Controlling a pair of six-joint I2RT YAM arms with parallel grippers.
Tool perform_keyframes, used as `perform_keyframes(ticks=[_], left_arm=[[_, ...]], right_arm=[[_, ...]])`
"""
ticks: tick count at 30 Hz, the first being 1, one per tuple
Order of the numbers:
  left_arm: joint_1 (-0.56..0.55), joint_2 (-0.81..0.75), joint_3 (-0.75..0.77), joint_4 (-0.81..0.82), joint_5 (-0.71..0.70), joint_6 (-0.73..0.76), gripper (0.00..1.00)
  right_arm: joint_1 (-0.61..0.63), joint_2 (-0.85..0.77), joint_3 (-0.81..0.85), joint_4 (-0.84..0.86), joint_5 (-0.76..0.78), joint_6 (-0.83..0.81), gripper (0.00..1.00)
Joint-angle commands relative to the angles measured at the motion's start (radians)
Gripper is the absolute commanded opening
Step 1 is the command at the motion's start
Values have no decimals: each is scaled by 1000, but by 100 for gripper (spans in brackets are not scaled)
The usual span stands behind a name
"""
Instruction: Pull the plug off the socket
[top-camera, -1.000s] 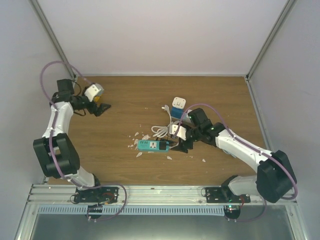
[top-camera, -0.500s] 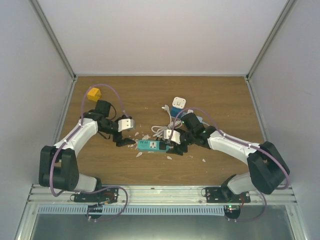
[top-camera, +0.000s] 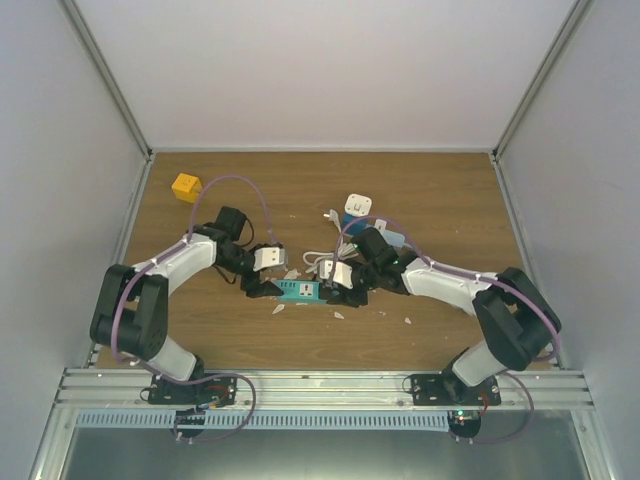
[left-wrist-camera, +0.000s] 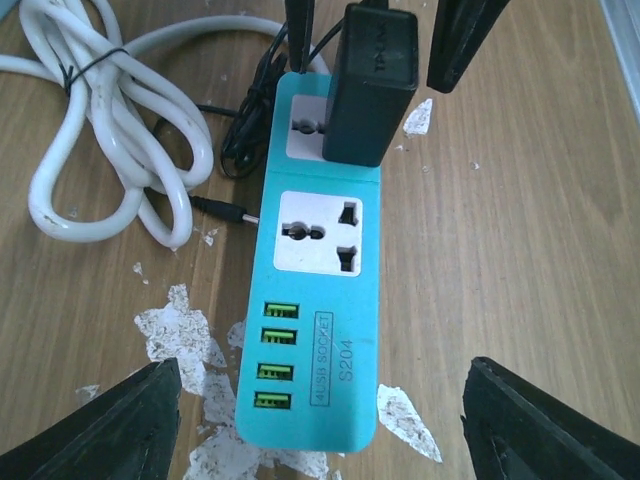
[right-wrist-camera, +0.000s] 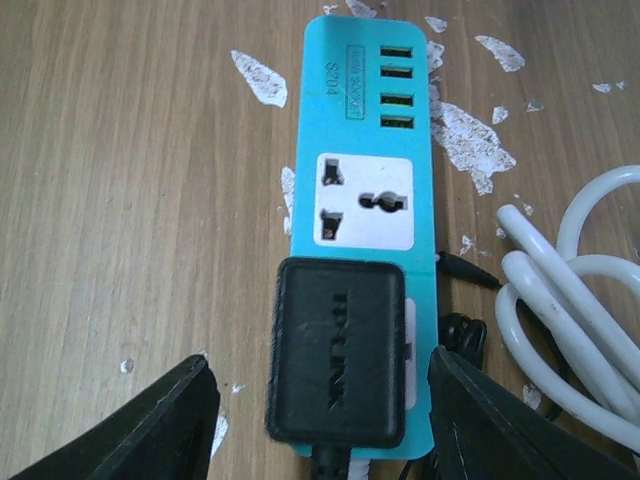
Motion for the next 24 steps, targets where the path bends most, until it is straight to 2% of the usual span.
perform_keyframes(ticks=[1, 11, 16, 24], left_arm=[[-30, 46, 39, 81, -14, -87, 77], [-126, 119, 57, 192, -50, -290, 74], [-157, 155, 61, 220, -77, -309, 73], [-170, 193, 74, 212, -80, -314, 72]], right_arm=[[11, 25, 42, 42, 9, 15, 56], [18, 43, 47, 37, 16, 9, 38], [22, 43, 45, 35, 13, 13, 30], [25, 47, 53, 27, 16, 10, 23]])
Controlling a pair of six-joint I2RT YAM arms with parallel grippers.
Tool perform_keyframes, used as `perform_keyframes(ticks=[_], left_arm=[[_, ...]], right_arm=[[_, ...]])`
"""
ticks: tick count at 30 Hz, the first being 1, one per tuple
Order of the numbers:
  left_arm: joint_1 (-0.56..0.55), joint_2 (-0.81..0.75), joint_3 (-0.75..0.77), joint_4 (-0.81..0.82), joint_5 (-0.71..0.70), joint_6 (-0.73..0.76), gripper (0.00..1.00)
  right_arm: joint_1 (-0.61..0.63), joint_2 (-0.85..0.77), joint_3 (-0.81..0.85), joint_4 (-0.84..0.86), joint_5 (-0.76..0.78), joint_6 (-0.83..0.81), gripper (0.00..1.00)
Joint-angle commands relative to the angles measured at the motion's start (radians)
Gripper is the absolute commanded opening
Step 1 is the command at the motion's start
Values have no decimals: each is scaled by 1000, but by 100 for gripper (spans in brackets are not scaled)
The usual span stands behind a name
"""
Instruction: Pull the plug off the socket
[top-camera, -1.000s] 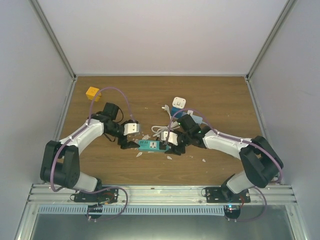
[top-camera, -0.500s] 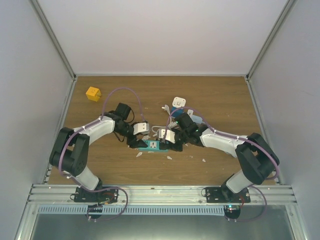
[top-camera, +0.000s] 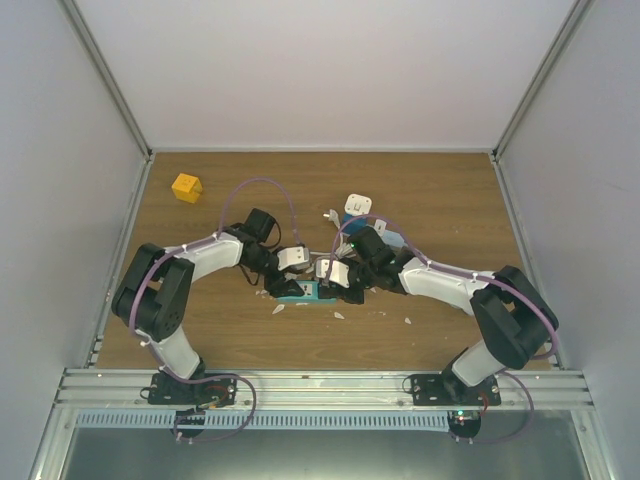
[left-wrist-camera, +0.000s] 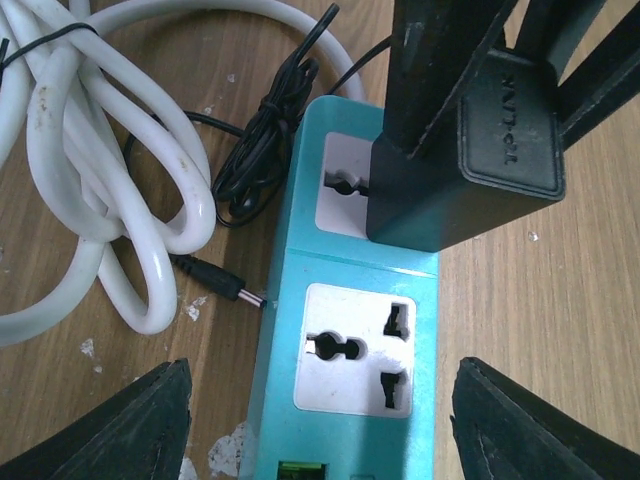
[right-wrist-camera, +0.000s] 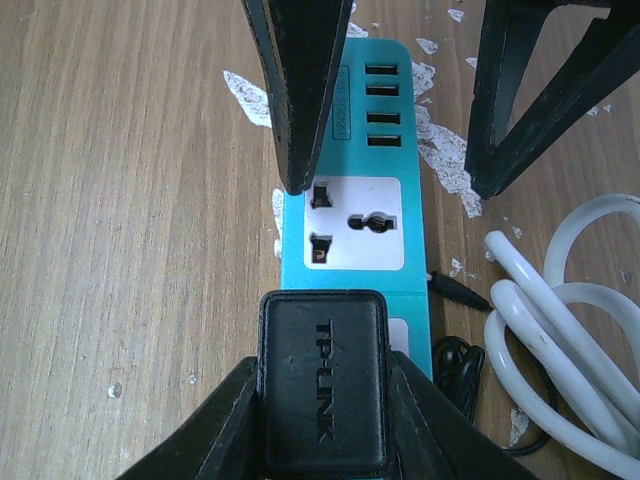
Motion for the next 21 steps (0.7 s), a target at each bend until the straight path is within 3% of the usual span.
perform_keyframes(ticks=[1, 6, 16, 21], left_arm=[[-8, 24, 24, 11, 0, 4, 72], [-8, 6, -10, -21, 16, 95, 76], [-13, -92, -121, 120, -37, 125, 76], [-36, -123, -165, 192, -91, 105, 66]], right_arm=[[8, 22, 30, 2, 3, -8, 22], [7, 18, 21, -4, -2, -13, 19], [7, 15, 11, -2, -8, -1, 15], [7, 11, 9, -2, -11, 8, 14]])
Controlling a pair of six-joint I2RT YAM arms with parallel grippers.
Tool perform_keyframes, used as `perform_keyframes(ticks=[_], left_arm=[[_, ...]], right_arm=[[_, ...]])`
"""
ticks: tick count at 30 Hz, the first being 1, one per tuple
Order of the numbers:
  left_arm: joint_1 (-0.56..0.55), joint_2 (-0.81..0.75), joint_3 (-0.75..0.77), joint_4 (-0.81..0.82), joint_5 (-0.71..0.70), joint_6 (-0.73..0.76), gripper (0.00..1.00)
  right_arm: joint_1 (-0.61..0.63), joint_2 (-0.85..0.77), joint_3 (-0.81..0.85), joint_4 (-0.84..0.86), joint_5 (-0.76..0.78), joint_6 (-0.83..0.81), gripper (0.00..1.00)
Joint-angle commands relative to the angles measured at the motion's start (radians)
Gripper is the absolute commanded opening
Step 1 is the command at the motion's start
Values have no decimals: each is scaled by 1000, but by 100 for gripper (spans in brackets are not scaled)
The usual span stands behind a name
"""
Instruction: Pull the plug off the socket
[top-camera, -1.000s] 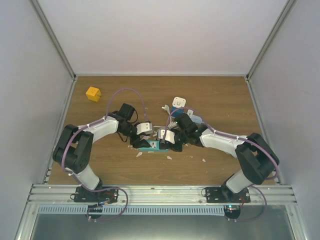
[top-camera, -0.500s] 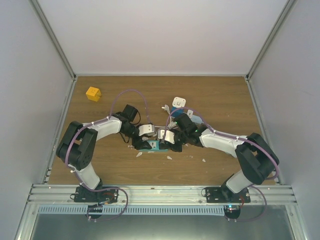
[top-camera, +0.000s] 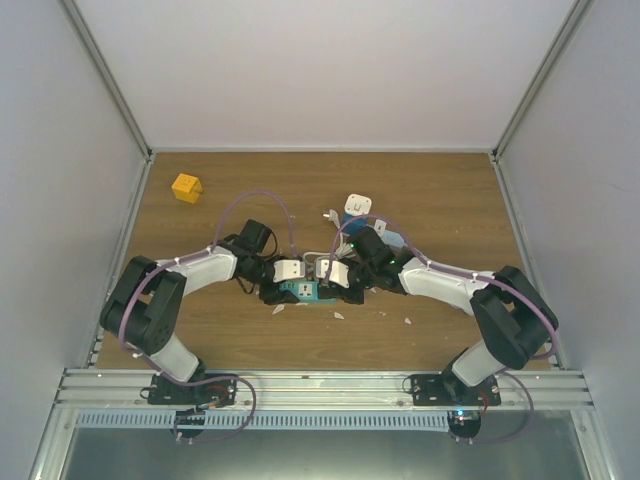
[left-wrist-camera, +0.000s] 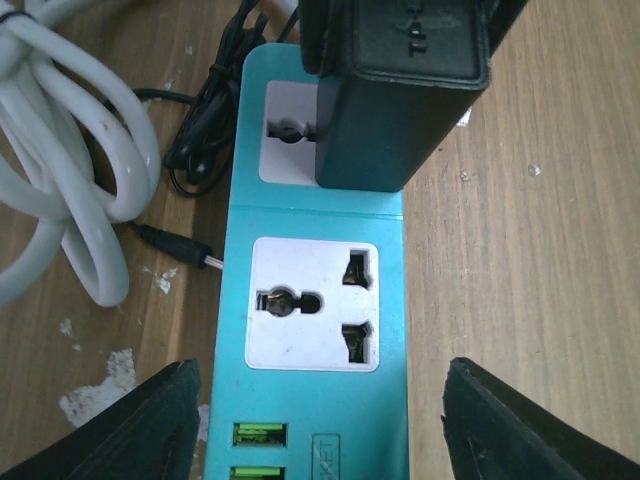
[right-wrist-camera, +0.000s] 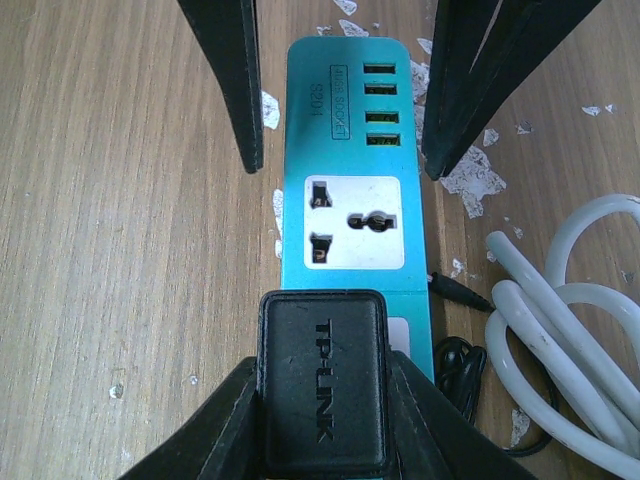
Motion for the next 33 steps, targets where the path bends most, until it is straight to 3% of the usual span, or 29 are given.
perform_keyframes(ticks=[1, 8, 19, 33], left_arm=[[-33, -52, -52, 118, -56, 0, 65], [-65, -100, -128, 161, -113, 20, 66], [-79, -135, -187, 197, -224, 4, 39], [-85, -127, -196, 158, -249, 7, 29]], right_arm=[[6, 10, 8, -1, -15, 9, 14], [6, 8, 8, 6, -24, 16, 13], [7, -27, 8, -1, -60, 9, 11], [5, -66, 29, -17, -99, 40, 8]])
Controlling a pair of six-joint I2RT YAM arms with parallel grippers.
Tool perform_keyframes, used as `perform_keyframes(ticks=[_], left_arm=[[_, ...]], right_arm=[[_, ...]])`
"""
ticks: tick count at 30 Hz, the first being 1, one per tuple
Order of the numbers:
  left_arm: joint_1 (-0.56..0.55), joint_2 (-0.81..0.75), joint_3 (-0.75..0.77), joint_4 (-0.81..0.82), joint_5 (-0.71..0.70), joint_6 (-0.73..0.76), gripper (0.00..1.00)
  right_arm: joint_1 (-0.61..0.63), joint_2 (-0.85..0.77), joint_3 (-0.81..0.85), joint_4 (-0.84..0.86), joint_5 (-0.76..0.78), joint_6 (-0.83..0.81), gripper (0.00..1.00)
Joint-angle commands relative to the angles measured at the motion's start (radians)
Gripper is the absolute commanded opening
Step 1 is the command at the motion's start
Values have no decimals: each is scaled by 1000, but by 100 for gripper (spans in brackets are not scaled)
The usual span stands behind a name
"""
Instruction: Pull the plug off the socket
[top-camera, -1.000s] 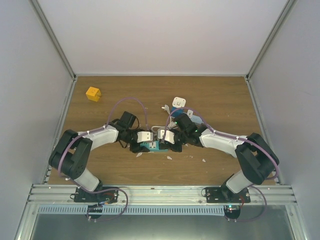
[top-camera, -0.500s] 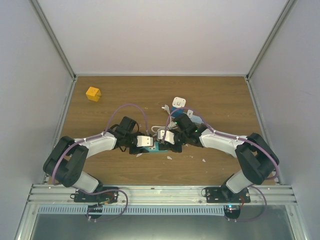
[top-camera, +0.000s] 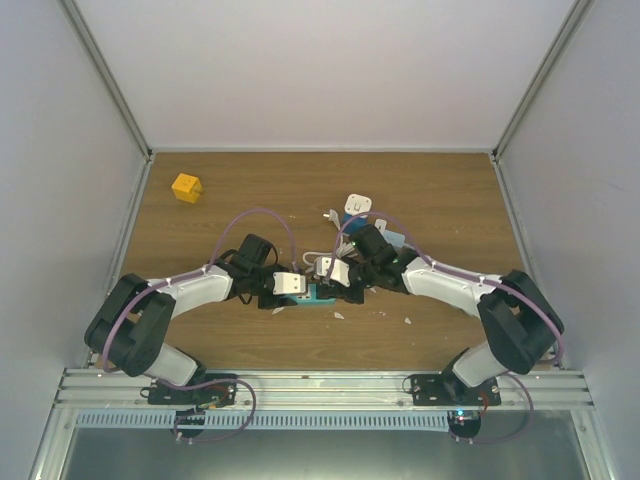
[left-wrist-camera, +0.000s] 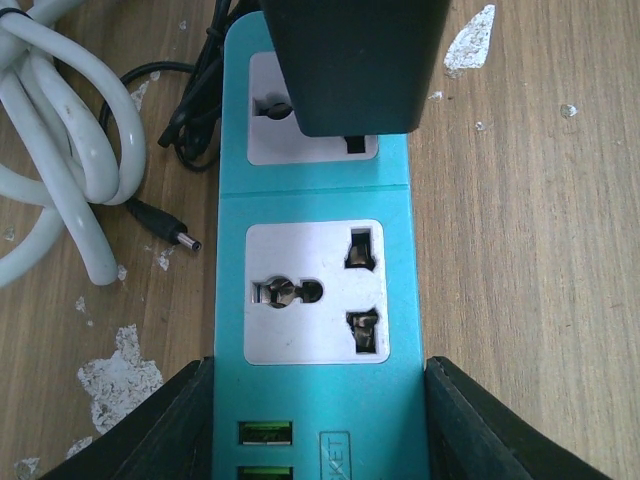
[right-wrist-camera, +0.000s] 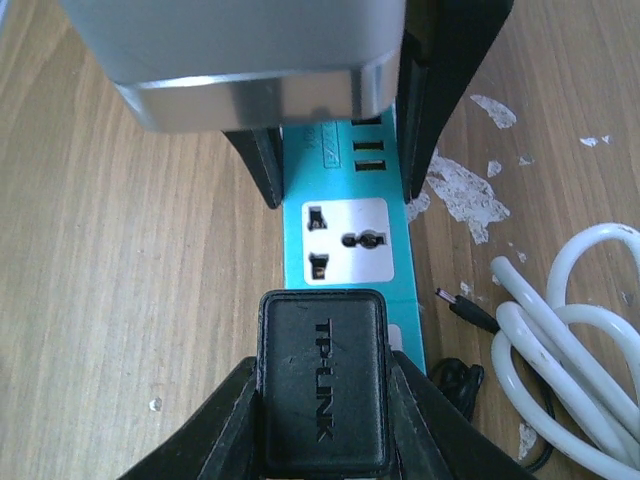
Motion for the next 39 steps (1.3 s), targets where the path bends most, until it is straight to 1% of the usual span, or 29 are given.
perform_keyframes(ticks=[1, 9, 12, 15, 17, 18, 19, 20, 24, 28, 32, 36, 39], left_arm=[[-7, 10, -22, -39, -64, 11, 29], [-7, -4, -6, -84, -28, 1, 32], [-5, -28, 8, -101, -4, -15, 36], [0, -76, 24, -125, 50, -31, 45], [0, -111, 30, -129, 71, -50, 55], [0, -127, 34, -130, 76, -59, 58], [1, -142, 37, -128, 79, -69, 65], [2, -156, 40, -123, 79, -81, 70], [10, -227, 26, -94, 76, -124, 79], [15, -303, 28, -64, 45, -199, 83], [14, -396, 33, 24, -23, -298, 85], [13, -426, 46, 121, -145, -370, 85], [10, -424, 84, 165, -196, -415, 85]], right_arm=[[6, -38, 16, 5, -53, 5, 8], [0, -74, 22, -27, -66, 4, 8], [-16, -99, 14, -37, -71, -7, 8], [-44, -123, 10, -50, -87, -4, 8], [-67, -132, 16, -57, -107, 14, 8], [-79, -138, 22, -58, -117, 20, 8], [-88, -141, 30, -60, -124, 32, 8], [-96, -140, 39, -59, -132, 46, 8], [-120, -138, 86, -55, -164, 104, 8], [-143, -138, 141, -50, -195, 161, 8], [-175, -132, 192, -15, -229, 259, 7], [-206, -111, 248, 39, -273, 371, 7], [-226, -97, 279, 97, -300, 476, 7]])
